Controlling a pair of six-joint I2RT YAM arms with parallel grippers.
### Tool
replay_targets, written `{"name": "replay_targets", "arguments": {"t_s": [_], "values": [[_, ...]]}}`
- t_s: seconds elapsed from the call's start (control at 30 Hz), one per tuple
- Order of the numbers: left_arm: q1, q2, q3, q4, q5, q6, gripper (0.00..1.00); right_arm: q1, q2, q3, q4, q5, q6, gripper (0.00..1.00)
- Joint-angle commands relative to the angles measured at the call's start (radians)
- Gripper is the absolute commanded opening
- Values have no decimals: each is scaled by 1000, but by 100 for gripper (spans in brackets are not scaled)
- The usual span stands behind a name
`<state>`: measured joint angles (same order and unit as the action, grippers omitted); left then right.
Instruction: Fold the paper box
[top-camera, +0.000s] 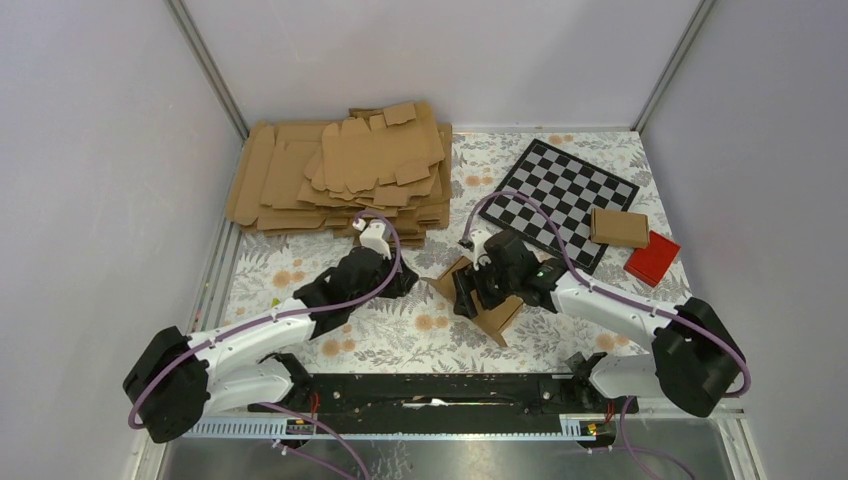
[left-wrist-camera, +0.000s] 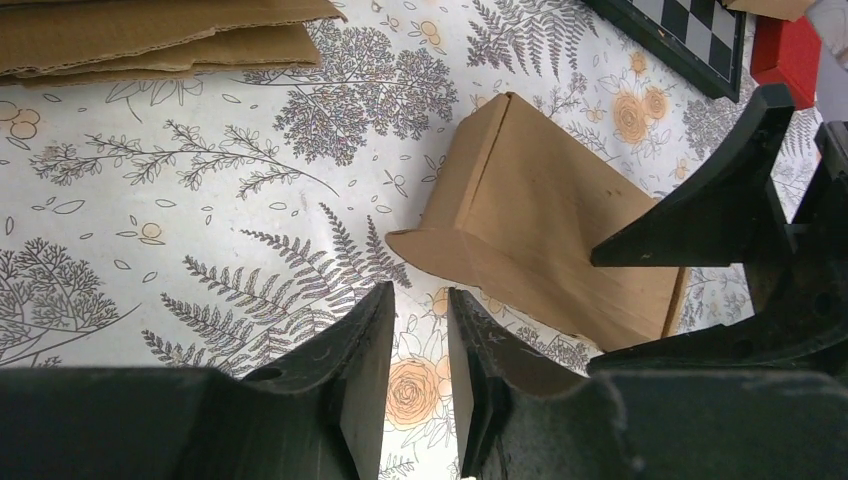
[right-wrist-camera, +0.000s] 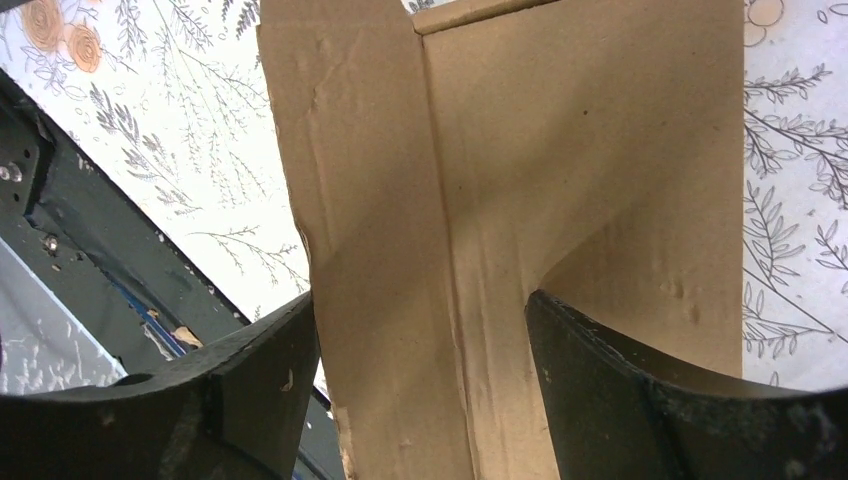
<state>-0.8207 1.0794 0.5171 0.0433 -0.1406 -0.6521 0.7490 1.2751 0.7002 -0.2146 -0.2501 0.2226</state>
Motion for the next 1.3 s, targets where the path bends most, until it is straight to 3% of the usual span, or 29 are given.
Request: {"name": "replay_targets", "arguments": {"t_s": [0.0,0.17,0.33,0.5,0.63,0.9,1.27], "values": [[37,-24,29,25,90,6,31,6,65,-14,-12,-52,11,82],[49,-6,38,30,116,19,31,6,70,4,-14,-55,17,87],[51,11,33,40,136,22,31,6,-29,35,-29,-20,25,97],[53,26,32,58,172,25,31,6,-125,60,-74,145,19,100],[52,58,36,78,206,25,32,6,-112,83,-127,317,15,100],[54,91,39,107,234,23,33,49,61,142,-217,327,-33,100],[55,205,22,190,328,-2,32,72,152,157,-220,197,-44,100]]}}
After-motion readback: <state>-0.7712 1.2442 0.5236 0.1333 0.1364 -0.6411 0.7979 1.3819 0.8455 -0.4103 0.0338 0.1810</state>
